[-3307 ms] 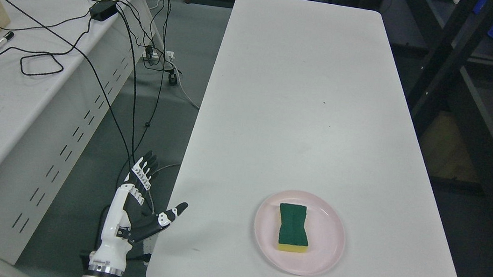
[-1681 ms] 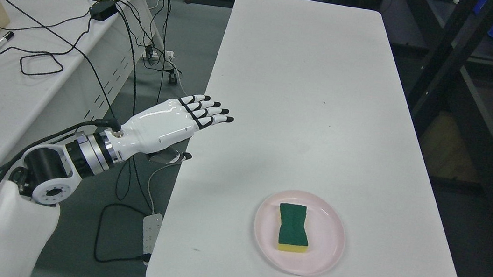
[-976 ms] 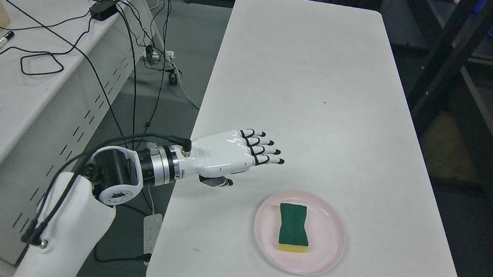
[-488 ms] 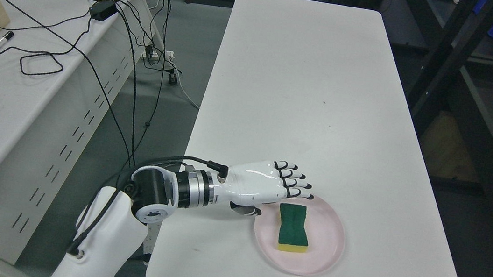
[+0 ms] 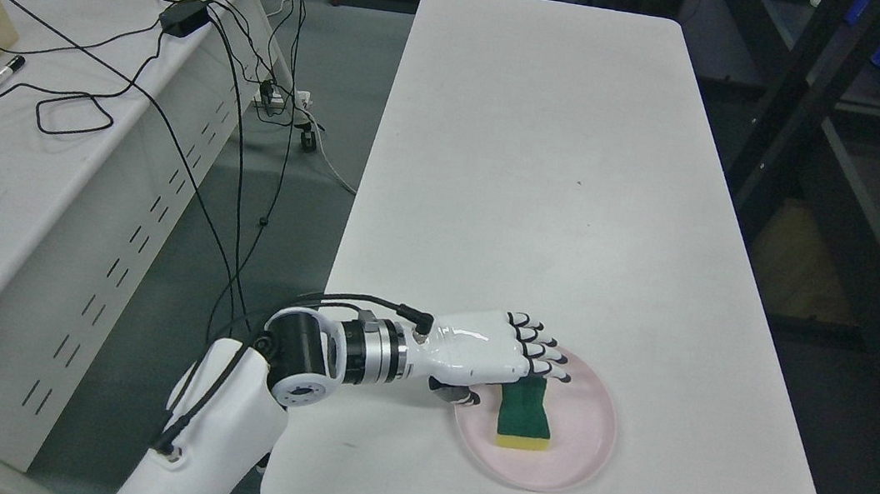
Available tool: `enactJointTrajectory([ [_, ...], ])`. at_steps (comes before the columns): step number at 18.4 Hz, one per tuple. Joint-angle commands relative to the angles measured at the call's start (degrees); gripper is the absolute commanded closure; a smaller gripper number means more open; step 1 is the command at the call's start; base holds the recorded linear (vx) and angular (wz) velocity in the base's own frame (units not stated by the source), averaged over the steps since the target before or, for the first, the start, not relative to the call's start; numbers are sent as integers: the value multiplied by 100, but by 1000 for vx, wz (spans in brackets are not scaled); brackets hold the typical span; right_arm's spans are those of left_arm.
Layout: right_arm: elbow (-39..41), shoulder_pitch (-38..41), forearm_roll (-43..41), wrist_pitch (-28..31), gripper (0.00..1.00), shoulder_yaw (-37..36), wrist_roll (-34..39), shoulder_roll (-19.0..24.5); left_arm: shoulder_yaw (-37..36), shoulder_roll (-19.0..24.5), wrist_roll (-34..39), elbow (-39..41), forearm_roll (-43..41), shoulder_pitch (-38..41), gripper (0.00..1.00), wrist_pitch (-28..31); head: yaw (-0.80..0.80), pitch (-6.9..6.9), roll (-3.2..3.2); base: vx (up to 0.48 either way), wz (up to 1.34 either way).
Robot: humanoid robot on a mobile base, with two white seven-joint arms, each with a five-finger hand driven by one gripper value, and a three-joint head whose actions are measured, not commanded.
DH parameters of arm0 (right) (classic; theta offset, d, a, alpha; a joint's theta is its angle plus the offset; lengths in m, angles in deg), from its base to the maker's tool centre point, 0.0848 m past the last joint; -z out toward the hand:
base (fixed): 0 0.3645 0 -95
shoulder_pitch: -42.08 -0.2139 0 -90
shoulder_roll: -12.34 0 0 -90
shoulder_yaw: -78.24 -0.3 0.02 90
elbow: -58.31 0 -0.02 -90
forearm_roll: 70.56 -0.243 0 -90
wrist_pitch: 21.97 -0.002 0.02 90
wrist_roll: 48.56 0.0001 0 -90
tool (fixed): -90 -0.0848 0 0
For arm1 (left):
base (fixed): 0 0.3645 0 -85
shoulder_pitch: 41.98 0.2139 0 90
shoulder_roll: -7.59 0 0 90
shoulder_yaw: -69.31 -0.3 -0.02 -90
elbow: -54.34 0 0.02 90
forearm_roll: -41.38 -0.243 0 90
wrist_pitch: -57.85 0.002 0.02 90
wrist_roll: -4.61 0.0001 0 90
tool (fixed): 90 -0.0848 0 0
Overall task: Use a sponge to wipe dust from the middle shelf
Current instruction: 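Close the left hand around the green-and-yellow sponge, then lift the sponge off the plate with the left hand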
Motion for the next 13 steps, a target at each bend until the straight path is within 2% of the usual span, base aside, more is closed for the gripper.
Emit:
enactJointTrajectory([
  [1, 100, 0, 0, 418, 0, 0, 0, -100, -308, -40, 2, -564, -73, -195, 16, 2, 0, 0, 0, 0, 0],
  [3, 100, 0, 0, 418, 0, 0, 0, -100, -352, -40, 2, -669, -64, -195, 20, 2, 0, 0, 0, 0, 0],
  [8, 100, 0, 0, 418, 0, 0, 0, -100, -423, -40, -7, -845, -64, -195, 37, 2, 0, 0, 0, 0, 0],
  [13, 100, 0, 0, 418, 0, 0, 0, -100, -178, -40, -147, -863, 295, -195, 72, 2, 0, 0, 0, 0, 0],
])
